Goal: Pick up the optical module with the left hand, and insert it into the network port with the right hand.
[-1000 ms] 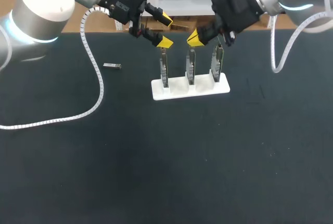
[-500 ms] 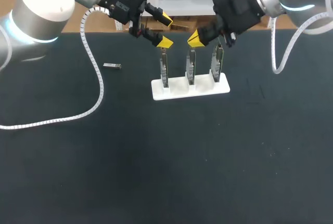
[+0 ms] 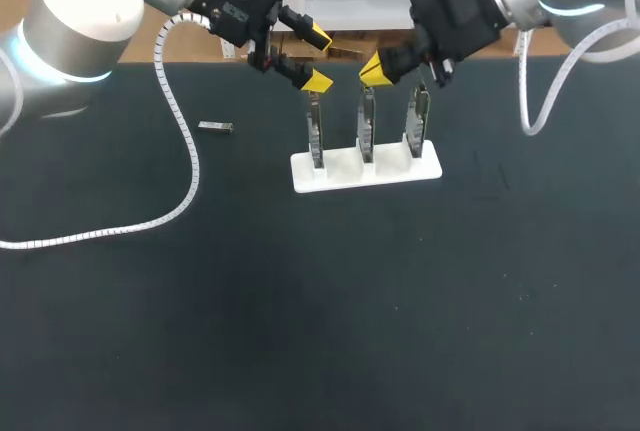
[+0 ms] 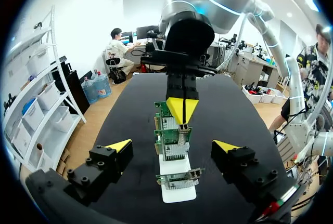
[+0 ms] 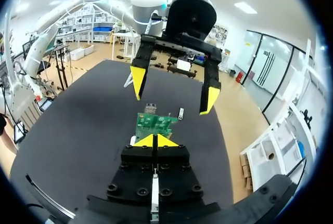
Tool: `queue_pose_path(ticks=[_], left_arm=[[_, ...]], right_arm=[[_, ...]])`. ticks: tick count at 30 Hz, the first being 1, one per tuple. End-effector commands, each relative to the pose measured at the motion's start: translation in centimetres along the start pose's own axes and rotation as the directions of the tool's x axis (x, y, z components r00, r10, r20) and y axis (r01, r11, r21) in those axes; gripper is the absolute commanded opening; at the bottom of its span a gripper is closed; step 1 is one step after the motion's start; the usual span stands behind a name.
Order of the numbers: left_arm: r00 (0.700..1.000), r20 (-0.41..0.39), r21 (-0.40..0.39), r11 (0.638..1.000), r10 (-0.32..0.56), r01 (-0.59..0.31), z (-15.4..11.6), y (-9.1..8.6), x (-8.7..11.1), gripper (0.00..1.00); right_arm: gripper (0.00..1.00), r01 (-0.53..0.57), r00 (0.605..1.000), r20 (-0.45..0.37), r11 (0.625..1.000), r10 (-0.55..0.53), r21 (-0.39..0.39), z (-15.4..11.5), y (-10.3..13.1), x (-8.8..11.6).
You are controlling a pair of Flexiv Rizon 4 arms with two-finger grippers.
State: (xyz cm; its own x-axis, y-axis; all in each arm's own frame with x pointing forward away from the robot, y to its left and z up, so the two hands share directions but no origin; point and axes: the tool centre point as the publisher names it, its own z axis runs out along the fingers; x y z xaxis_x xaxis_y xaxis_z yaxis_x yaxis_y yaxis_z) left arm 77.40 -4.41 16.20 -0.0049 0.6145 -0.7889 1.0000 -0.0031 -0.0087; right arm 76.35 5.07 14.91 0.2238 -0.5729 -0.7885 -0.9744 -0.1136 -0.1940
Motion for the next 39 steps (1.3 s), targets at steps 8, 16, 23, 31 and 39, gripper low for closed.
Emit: queue_pose_path(ticks=[8,16,23,31,39], left_arm=[[1.000,-0.003,-0.001,1.000,-0.001,0.001,-0.01,-0.04,-0.04,1.00],[1.000,-0.003,-0.001,1.000,-0.001,0.001,-0.01,-0.04,-0.04,1.00],[1.000,-0.003,-0.001,1.000,-0.001,0.001,-0.01,-0.04,-0.04,1.00],[1.000,-0.003,-0.001,1.000,-0.001,0.001,-0.01,-0.04,-0.04,1.00],[1.000,-0.003,-0.001,1.000,-0.001,0.001,-0.01,-0.04,-0.04,1.00]], right_arm=[[0.99,0.029,0.999,-0.028,1.000,-0.028,0.011,-1.19,0.38,-1.32],[1.00,0.016,0.999,-0.052,1.000,-0.016,-0.003,-1.39,0.27,-1.38],[1.00,0.003,0.998,-0.064,1.000,-0.004,-0.014,-1.48,0.21,-1.32],[1.00,0.003,0.998,-0.064,1.000,-0.004,-0.014,-1.48,0.21,-1.32],[1.00,0.003,0.998,-0.064,1.000,-0.004,-0.014,-1.48,0.21,-1.32]])
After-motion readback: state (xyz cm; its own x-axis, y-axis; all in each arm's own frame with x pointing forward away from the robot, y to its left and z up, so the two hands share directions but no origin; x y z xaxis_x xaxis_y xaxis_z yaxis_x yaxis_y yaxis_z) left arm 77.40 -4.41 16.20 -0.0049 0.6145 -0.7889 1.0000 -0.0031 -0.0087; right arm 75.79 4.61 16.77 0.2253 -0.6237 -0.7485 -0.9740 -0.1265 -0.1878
